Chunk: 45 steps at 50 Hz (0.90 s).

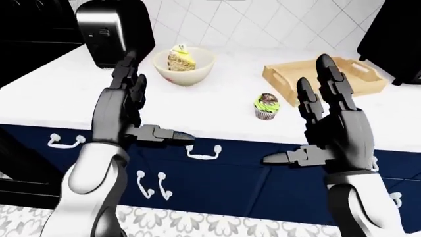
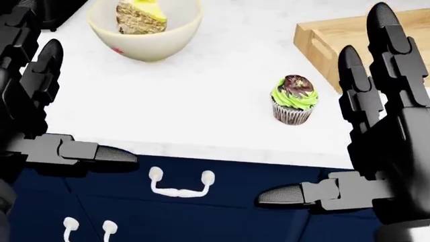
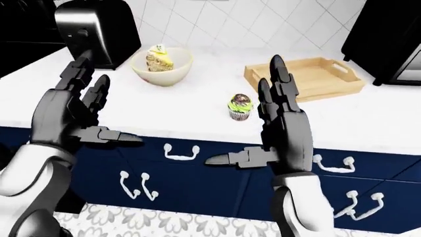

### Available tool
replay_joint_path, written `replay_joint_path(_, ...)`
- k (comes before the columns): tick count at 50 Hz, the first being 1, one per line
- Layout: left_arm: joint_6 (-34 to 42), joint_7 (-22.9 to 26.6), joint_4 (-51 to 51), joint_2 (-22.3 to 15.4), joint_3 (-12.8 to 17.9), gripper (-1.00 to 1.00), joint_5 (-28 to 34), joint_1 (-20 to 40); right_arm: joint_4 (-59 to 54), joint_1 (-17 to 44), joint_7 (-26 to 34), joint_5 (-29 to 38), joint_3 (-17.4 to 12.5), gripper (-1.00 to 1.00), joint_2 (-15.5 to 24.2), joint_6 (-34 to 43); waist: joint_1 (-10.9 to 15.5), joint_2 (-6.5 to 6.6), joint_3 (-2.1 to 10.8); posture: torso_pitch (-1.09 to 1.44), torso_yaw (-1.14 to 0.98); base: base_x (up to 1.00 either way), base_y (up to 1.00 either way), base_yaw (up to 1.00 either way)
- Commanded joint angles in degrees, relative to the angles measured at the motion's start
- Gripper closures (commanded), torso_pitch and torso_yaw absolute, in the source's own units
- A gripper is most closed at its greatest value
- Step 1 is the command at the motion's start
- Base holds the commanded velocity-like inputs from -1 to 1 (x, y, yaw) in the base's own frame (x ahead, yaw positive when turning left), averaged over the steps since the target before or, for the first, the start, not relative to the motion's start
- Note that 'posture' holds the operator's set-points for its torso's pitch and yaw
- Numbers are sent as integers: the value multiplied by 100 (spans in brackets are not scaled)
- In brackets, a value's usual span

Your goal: Pick up the bowl with cake and place it on the tray. Pick up the cupcake and place it on the tray.

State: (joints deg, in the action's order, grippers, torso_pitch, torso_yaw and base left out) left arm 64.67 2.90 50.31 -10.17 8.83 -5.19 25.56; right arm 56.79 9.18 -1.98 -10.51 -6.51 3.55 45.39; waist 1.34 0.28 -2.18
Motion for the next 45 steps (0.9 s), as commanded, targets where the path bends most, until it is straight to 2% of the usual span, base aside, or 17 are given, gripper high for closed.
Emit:
replay_joint_path(1,-278,13,15,-8,-38,-100,8,93,58,68,-19,0,-37,-100,29,-174,-8,2,45,0,0,29,0,0)
replay_joint_path(4,-243,11,26,-4,-28,-100,12,116,54,46,-18,-24,-55,-100,27,-207,-5,-385,103,0,0,26,0,0)
replay_joint_path(5,-202,5,63,-3,-27,-100,12,125,62,42,-17,-44,-71,-100,25,-210,-40,-208,10,0,0,0,0,0)
replay_joint_path(6,-57,-6,165,-5,-8,-100,-4,178,79,40,-20,-71,-99,-100,28,-222,-11,-312,108,0,0,0,0,0)
replay_joint_path(8,16,-25,224,3,-13,-100,-16,215,91,34,-31,-107,-112,-100,32,-215,-41,-364,21,0,0,0,0,0)
replay_joint_path(10,98,-35,292,-6,-29,-100,-22,247,55,-18,-35,-117,-110,-100,29,-268,-46,-298,-26,0,0,0,0,0)
replay_joint_path(13,315,-40,470,-23,23,-100,-51,320,135,-21,-46,-179,-179,-100,50,-195,-109,-142,-50,0,0,0,0,0)
replay_joint_path(15,434,-65,611,-12,24,-100,-69,320,129,-42,-36,-207,-206,-100,56,-246,-156,104,42,0,0,0,0,0)
replay_joint_path(17,468,-73,702,4,14,-100,-79,273,159,-7,-65,-222,-207,-100,71,-192,-171,-22,59,0,0,0,0,0)
replay_joint_path(19,446,-52,684,-15,44,-100,-88,268,117,-19,-61,-212,-198,-100,79,-239,-148,-51,149,0,0,0,0,0)
replay_joint_path(27,597,-96,958,-56,200,-100,-274,249,140,-18,-64,-245,-257,-100,102,-263,-131,-120,176,0,0,0,0,0)
replay_joint_path(30,533,-660,968,-383,384,-100,-1120,263,220,-30,-71,-363,-371,-100,109,-194,-125,-122,161,0,0,0,0,0)
replay_joint_path(33,592,-2043,969,-1163,651,-100,-2995,507,306,18,-129,-492,-508,-100,164,-72,-133,-104,154,0,0,0,0,0)
replay_joint_path(35,679,-2683,969,-1477,617,-100,-3711,717,320,44,-191,-545,-505,-100,210,-41,-141,-91,141,0,0,0,0,0)
replay_joint_path(38,929,-2447,887,-1308,394,-100,-3264,1054,315,105,-238,-599,-531,-100,249,14,-133,-85,99,0,0,0,0,0)
replay_joint_path(42,574,-1767,184,-1269,-288,-100,-2021,1493,122,85,-213,-527,-467,-100,251,-160,-112,-80,68,0,0,0,0,0)
replay_joint_path(45,631,-1236,-169,-1129,-580,-100,-1183,1923,20,63,-184,-489,-451,-100,236,-247,-119,-75,70,0,0,0,0,0)
